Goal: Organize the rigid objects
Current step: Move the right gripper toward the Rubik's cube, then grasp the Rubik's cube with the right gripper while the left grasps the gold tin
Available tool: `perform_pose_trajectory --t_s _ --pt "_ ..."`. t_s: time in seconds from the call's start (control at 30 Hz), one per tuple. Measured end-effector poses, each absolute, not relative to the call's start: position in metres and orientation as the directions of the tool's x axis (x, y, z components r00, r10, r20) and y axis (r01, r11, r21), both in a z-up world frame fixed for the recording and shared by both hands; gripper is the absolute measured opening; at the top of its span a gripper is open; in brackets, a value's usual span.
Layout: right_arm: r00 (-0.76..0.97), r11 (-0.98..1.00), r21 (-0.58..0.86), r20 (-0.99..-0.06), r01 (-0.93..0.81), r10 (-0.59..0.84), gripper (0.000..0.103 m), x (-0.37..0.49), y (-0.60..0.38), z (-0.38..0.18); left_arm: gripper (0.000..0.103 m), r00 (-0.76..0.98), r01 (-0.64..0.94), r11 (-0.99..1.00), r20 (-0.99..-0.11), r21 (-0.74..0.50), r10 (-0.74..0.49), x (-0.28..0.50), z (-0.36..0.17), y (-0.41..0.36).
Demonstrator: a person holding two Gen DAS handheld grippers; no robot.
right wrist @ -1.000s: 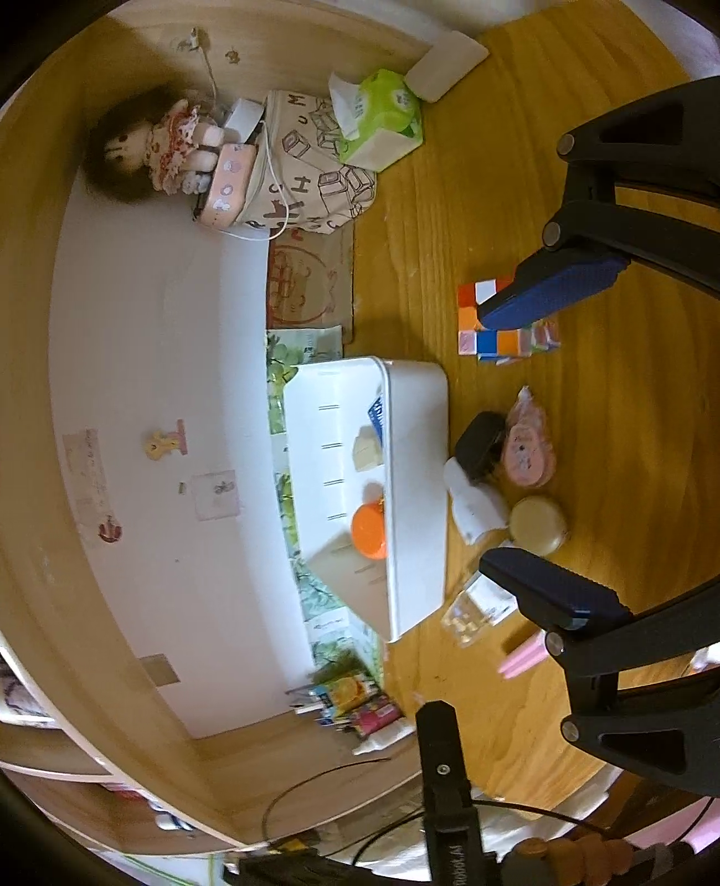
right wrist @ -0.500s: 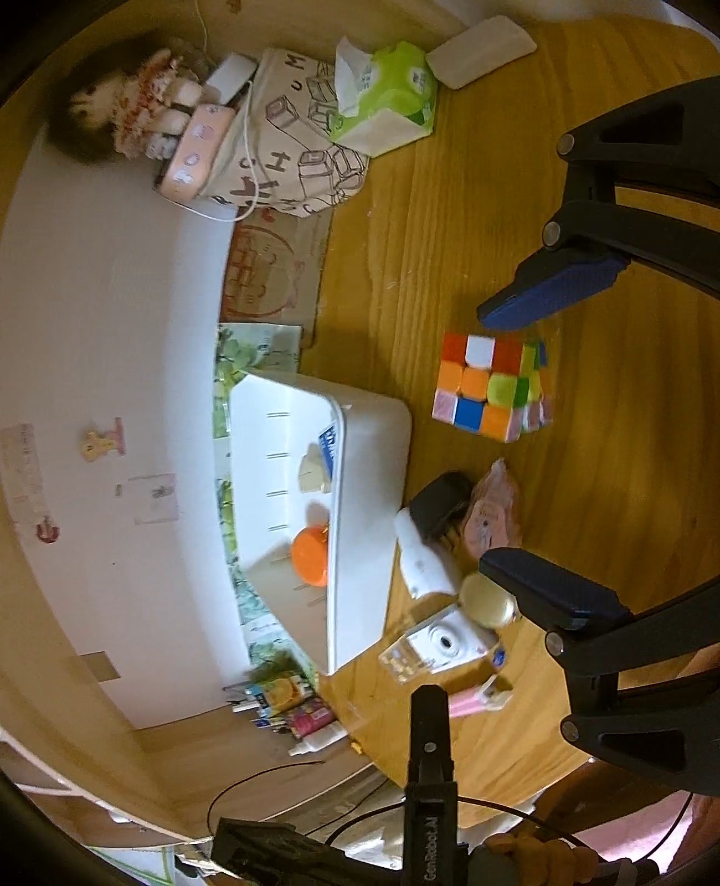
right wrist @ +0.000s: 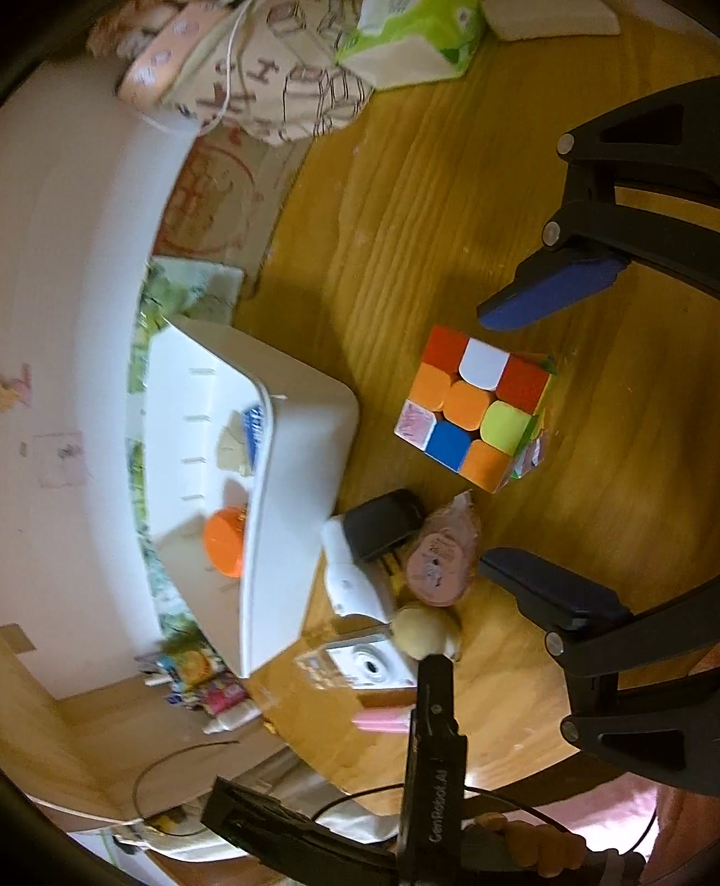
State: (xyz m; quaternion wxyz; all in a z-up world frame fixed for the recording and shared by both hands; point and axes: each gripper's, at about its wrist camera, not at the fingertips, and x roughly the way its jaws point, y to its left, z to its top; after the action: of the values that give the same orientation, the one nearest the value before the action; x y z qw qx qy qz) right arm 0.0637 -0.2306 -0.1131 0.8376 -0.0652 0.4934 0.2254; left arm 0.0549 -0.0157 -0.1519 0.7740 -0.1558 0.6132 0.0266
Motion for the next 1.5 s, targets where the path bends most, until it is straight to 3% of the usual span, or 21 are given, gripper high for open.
perform_pose_trajectory --t_s 0.47,1.0,1.13,1.3,1.5 --pt "0.274 0.835 0.133 -0.907 -0.534 0.32 0.083 0.082 -0.224 -0.142 0.078 0.145 -0.362 0.916 -0.981 -0.172 -0.127 0.073 -0.187 -0.015" --pt "0.222 0.826 0.138 -0.927 -0.546 0.302 0.083 0.097 -0.218 -0.159 0.076 0.13 -0.435 0.89 -0.988 -0.138 -0.089 0.11 -0.191 -0.005" --pt "0.215 0.828 0.125 -0.935 -0.547 0.283 0.082 0.098 -0.216 -0.162 0.068 0.121 -0.446 0.889 -0.991 -0.106 -0.058 0.118 -0.192 -0.011" --pt "0.221 0.839 0.103 -0.941 -0.534 0.257 0.067 0.099 -0.218 -0.164 0.059 0.125 -0.458 0.883 -0.991 -0.099 -0.046 0.124 -0.19 -0.014" --pt "0.216 0.845 0.1 -0.945 -0.525 0.246 0.065 0.097 -0.22 -0.164 0.059 0.125 -0.454 0.885 -0.991 -0.099 -0.047 0.119 -0.187 -0.017"
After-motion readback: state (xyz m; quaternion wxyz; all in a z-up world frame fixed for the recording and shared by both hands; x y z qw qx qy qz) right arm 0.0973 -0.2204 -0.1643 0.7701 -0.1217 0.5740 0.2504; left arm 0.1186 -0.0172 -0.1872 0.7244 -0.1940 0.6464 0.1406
